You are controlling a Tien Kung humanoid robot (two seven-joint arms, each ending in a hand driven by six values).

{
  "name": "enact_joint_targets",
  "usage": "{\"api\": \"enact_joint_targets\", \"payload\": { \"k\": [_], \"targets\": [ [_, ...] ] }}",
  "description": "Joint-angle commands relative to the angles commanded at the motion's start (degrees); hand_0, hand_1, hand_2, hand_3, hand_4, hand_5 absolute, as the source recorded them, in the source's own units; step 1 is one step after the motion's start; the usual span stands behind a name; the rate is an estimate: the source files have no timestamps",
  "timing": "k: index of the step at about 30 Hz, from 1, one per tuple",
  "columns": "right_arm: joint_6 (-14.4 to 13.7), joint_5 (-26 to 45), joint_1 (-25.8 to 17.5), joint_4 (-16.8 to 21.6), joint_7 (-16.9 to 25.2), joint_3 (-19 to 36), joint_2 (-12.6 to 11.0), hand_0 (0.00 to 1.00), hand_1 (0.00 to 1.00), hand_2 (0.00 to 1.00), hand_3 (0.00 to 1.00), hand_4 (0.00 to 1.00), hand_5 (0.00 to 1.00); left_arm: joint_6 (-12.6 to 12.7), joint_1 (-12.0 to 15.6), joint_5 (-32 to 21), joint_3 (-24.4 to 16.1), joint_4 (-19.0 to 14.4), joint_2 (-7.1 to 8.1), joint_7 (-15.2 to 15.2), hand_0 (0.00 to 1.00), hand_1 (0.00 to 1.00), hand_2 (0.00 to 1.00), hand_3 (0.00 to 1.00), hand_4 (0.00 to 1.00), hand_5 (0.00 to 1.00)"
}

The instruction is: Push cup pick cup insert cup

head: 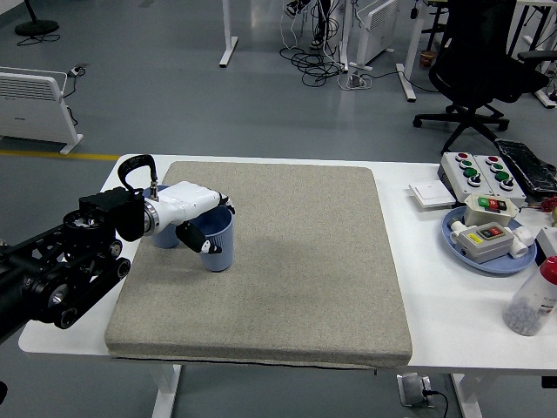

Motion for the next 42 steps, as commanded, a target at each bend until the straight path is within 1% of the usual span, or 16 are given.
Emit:
{"api": "enact_joint_targets", "payload": {
  "k": [2,3,4,5,7,10,11,12,14,18,20,23,27,34,35,42],
  "targets": [
    [0.0,0.2,0.0,0.0,0.0,-0.1,0.0,0.73,0.669,0.706,0.594,0.163,0.389,-1.0,-0.1,0.1,-1.0,-2.3,0.75,0.7,0.4,0.545,0.54,0.716,0.651,0.144],
    [-0.1,0.2,0.0,0.0,0.1,-0.1,0.0,0.73,0.669,0.706,0.594,0.163,0.389,-1.7,-0.2,0.1,-1.9,-4.1,1.23,1.2,0.4,0.545,0.54,0.716,0.651,0.144],
    [-0.1,0.3,0.0,0.0,0.1,-0.1,0.0,0.73,0.669,0.706,0.594,0.163,0.389,-2.6,-0.5,0.4,-2.8,-5.9,1.99,2.0,0.4,0.545,0.54,0.716,0.651,0.144],
    [-0.1,0.4,0.0,0.0,0.1,-0.2,0.0,0.731,0.668,0.706,0.594,0.163,0.389,-3.2,-0.7,0.6,-3.4,-7.7,2.45,2.5,0.411,0.546,0.544,0.691,0.614,0.151],
    [-0.1,0.6,-0.1,0.0,0.1,-0.3,0.0,0.731,0.668,0.706,0.594,0.163,0.389,-5.4,-1.6,0.8,-4.9,-11.4,4.05,3.9,0.411,0.546,0.544,0.691,0.614,0.151],
    [-0.1,0.5,-0.1,0.0,0.1,-0.3,-0.1,0.731,0.668,0.706,0.594,0.163,0.389,-7.3,-2.5,0.1,-6.5,-15.1,5.54,4.9,0.411,0.546,0.544,0.691,0.614,0.151],
    [-0.1,0.5,-0.2,0.0,0.0,-0.3,-0.1,0.73,0.668,0.705,0.594,0.163,0.389,-7.9,-3.0,-0.2,-7.3,-16.0,6.27,5.2,0.428,0.547,0.542,0.644,0.588,0.155],
    [-0.1,0.5,-0.2,0.0,0.0,-0.3,-0.1,0.73,0.668,0.705,0.594,0.163,0.389,-8.2,-3.3,-0.3,-7.8,-16.4,6.76,5.3,0.428,0.547,0.542,0.644,0.588,0.155],
    [-0.1,0.6,-0.4,0.0,0.0,-0.3,-0.1,0.73,0.668,0.705,0.594,0.163,0.389,-8.9,-4.1,0.1,-9.0,-16.0,8.09,5.6,0.428,0.547,0.542,0.644,0.588,0.155],
    [-0.2,1.0,-0.6,0.0,0.1,-0.5,-0.1,0.731,0.668,0.706,0.594,0.163,0.389,-9.8,-4.7,-0.3,-9.9,-13.9,9.89,5.6,0.43,0.547,0.542,0.649,0.589,0.152],
    [-0.2,1.0,-0.7,0.0,0.1,-0.4,-0.1,0.731,0.668,0.706,0.594,0.163,0.389,-10.2,-5.0,-0.4,-10.1,-12.6,10.63,5.7,0.43,0.547,0.542,0.649,0.589,0.152],
    [-0.2,0.7,-0.8,0.0,0.0,-0.2,-0.1,0.73,0.668,0.706,0.594,0.163,0.389,-10.2,-5.5,0.1,-9.7,-10.8,11.3,5.6,0.437,0.552,0.548,0.66,0.593,0.155],
    [-0.2,0.3,-0.9,0.0,-0.1,0.1,0.0,0.73,0.668,0.706,0.594,0.163,0.389,-9.6,-5.7,0.7,-8.9,-8.4,11.14,5.4,0.437,0.552,0.548,0.66,0.593,0.155],
    [-0.2,0.0,-0.9,0.1,-0.2,0.3,0.0,0.73,0.669,0.706,0.594,0.163,0.389,-7.9,-5.4,1.1,-8.1,-3.2,9.95,4.3,0.44,0.556,0.559,0.656,0.599,0.153],
    [-0.2,0.1,-0.9,0.1,-0.1,0.2,0.0,0.73,0.669,0.706,0.594,0.163,0.389,-7.7,-5.4,1.2,-7.9,-2.3,9.79,4.1,0.446,0.569,0.581,0.658,0.578,0.105],
    [-0.2,0.0,-0.6,0.1,-0.1,0.2,0.0,0.73,0.669,0.706,0.593,0.163,0.389,-5.8,-5.6,2.2,-8.1,1.6,8.56,2.7,0.446,0.573,0.597,0.668,0.584,0.097]
  ]
}}
